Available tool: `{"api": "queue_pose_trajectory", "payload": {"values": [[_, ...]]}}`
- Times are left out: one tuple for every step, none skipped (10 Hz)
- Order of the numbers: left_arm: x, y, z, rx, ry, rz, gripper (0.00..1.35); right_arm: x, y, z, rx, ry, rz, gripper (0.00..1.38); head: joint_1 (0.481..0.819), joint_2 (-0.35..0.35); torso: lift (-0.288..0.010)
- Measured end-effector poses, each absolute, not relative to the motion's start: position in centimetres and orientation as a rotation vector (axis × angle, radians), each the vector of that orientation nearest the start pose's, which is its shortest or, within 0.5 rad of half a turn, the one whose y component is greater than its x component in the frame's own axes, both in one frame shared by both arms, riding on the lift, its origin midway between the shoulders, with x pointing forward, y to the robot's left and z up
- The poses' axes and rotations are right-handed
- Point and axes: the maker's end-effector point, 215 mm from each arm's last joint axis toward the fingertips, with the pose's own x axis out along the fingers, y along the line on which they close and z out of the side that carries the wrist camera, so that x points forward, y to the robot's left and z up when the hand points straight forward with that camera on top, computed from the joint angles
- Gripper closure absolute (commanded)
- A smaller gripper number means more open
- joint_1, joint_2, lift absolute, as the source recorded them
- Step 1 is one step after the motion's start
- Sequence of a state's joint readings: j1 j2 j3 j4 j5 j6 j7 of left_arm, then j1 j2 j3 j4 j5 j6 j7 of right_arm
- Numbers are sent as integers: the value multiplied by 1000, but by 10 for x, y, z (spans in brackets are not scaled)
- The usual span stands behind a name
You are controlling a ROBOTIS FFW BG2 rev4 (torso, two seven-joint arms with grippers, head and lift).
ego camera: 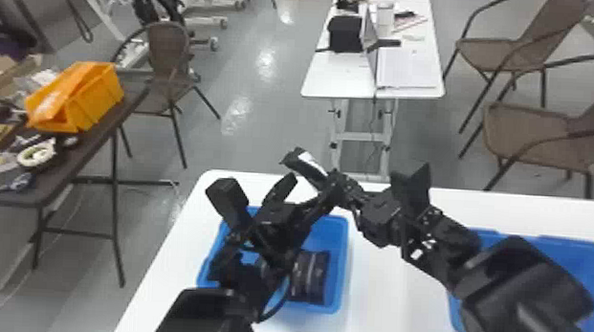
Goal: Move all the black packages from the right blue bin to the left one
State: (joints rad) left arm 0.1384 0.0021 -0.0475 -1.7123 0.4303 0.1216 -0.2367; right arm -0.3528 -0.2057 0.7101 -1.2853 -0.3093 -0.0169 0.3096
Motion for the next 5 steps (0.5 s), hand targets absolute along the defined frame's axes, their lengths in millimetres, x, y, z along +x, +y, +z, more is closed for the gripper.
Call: {"api": "queue_pose_trajectory", "payload": {"values": [[546,141,-355,-438,73,-297,124,548,82,-377,-93,102,913,1273,695,218,0],[550,145,-355,-427,67,-285,124,547,84,-376,-95,102,922,1273,695,224,0],[553,149,-354,-411,58,-275,128,545,86,-376,-97,103,931,1273,695,230,0],[557,157,-351,-386,42,-260,271,544,87,-378,-98,107,938,1273,695,238,0],[559,163,-349,-371,33,-248,998,543,88,-379,-99,111,939,1273,695,244,0]]}}
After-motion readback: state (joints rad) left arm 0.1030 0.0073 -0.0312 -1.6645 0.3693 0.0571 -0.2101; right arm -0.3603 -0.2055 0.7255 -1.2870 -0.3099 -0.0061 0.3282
